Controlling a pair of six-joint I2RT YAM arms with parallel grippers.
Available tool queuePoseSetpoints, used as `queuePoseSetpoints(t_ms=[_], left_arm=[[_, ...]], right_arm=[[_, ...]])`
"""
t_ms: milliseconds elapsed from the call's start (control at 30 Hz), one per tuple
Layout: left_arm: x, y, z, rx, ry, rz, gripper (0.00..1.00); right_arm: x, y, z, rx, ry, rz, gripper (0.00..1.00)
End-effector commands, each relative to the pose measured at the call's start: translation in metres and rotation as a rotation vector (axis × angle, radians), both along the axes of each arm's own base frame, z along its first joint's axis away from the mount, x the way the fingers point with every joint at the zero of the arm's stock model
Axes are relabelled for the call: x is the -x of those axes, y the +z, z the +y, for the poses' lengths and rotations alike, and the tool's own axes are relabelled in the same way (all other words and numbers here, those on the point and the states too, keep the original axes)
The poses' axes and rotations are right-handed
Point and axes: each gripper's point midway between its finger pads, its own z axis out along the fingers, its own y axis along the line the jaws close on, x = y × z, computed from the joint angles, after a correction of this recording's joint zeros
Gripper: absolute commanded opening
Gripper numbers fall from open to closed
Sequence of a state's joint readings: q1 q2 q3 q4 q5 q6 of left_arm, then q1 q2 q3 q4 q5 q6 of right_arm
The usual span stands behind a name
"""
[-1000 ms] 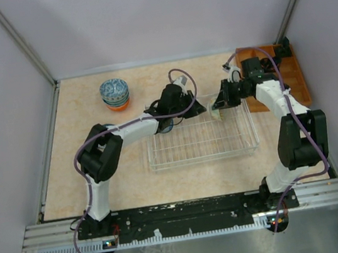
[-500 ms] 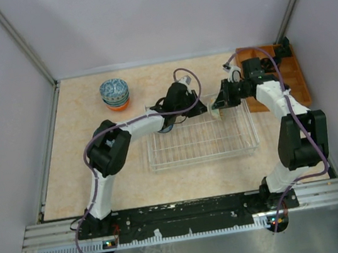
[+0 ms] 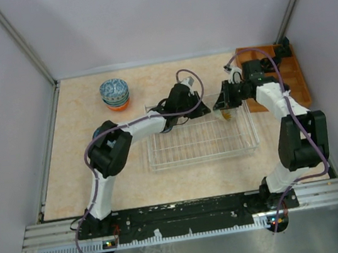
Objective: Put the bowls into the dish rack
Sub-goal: Turn the bowl upside down on the dish rack.
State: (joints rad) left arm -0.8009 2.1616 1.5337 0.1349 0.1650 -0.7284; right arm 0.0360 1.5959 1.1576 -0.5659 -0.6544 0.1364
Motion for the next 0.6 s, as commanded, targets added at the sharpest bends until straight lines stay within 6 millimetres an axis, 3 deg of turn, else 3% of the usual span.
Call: queuePoseSetpoints(t_ms=[0,133,267,567], left_arm=[[0.0,0.026,-0.003,0.028,0.003,-0.048,0.2],[0.001,0.023,-0.001,0.023,0.009,-0.045,0.2],[0.001,0.024,0.003,0.019,0.017,-0.049,0.2],[0.003,0.043,0.005,0.056,0.022,-0.077,0.2]], right_arm=[[-0.002,0.009,-0.002,-0.003,-0.015,-0.033,0.04],[0.0,0.008,0.001,0.005,-0.008,-0.031,0.0],[0.003,0.02,0.009,-0.034,0.002,-0.064,0.0],[0.011,0.028,0.018,-0.104,0.007,-0.077,0.0]])
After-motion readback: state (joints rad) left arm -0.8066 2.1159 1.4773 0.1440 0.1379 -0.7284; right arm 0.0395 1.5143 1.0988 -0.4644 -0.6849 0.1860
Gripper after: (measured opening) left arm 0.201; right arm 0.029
